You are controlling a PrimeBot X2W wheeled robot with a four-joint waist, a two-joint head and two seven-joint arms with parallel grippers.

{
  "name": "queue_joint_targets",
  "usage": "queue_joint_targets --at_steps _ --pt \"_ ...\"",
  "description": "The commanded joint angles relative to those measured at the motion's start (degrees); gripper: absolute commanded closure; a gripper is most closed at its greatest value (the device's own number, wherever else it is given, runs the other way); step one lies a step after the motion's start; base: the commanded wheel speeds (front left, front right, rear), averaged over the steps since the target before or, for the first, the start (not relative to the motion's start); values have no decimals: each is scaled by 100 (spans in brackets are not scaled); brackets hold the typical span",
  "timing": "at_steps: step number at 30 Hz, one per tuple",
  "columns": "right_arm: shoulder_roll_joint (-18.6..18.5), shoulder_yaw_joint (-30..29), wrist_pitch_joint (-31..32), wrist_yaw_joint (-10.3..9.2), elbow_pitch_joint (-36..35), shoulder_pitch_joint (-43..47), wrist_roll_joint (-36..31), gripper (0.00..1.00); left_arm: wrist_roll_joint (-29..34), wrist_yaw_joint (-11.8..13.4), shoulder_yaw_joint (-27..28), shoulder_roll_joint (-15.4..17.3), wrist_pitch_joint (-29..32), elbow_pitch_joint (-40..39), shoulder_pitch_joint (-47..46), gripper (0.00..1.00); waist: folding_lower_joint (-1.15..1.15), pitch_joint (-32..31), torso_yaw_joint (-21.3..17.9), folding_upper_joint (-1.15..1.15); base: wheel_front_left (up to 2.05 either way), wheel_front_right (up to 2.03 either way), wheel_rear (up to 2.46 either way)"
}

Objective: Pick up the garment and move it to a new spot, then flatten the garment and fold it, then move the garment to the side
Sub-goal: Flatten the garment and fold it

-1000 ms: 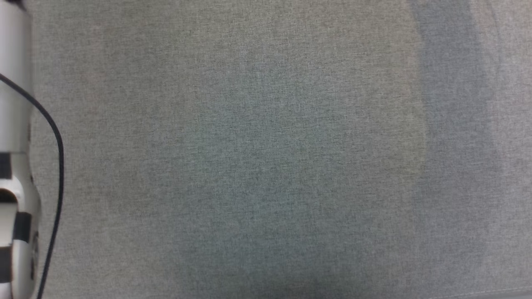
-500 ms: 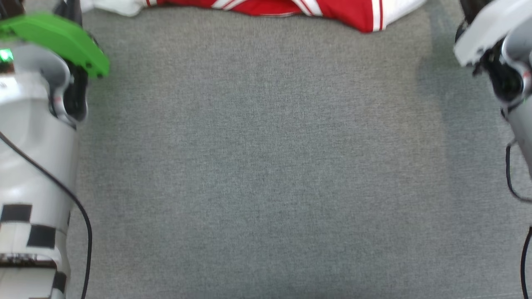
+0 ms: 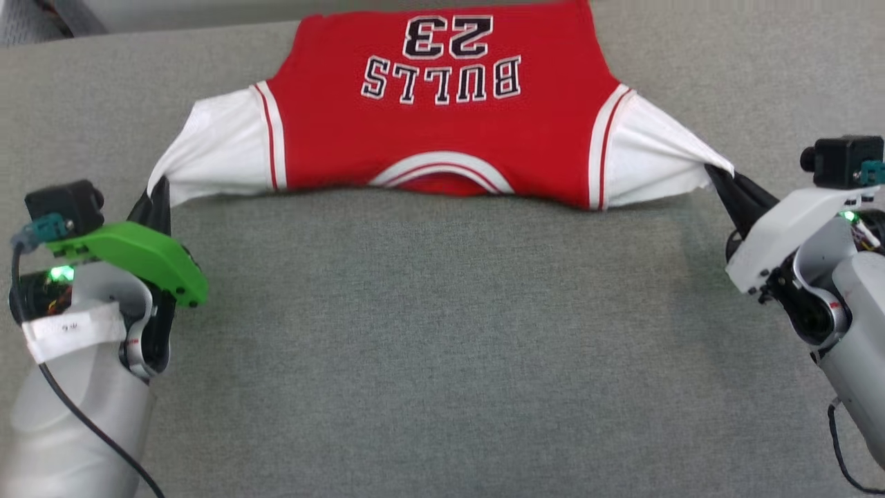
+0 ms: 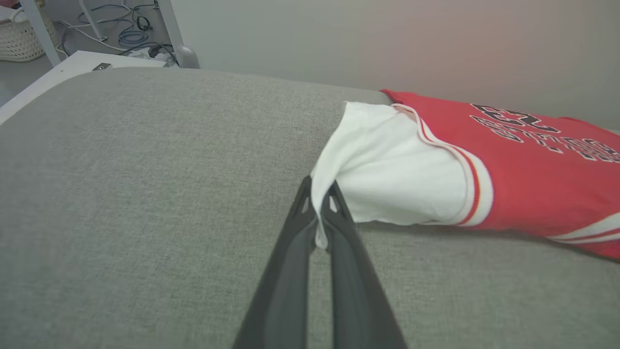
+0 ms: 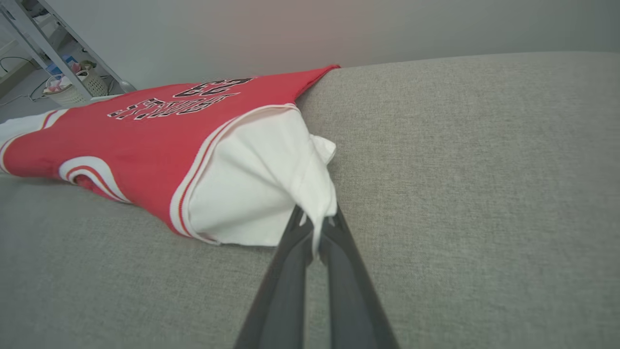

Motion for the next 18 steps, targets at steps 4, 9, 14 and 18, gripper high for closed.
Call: queue_joint_targets --at_steps 4,9,14,18 --pt "-186 -238 107 -3 -364 703 -151 100 -133 319 128 254 242 -775 940 100 1 -791 18 0 0 0 0" --pt "-268 -692 274 -3 -890 1547 -437 100 -326 779 336 465 686 -1885 2061 100 1 -1101 48 0 0 0 0" --pt "-58 -1638 645 -3 -1655 3031 -857 100 -472 1328 598 717 1109 -3211 3453 100 1 -1390 159 0 0 0 0" --pt "321 -2320 932 -3 -2154 4015 -1138 100 -571 1614 762 714 1195 -3713 4187 100 1 -1567 196 0 0 0 0"
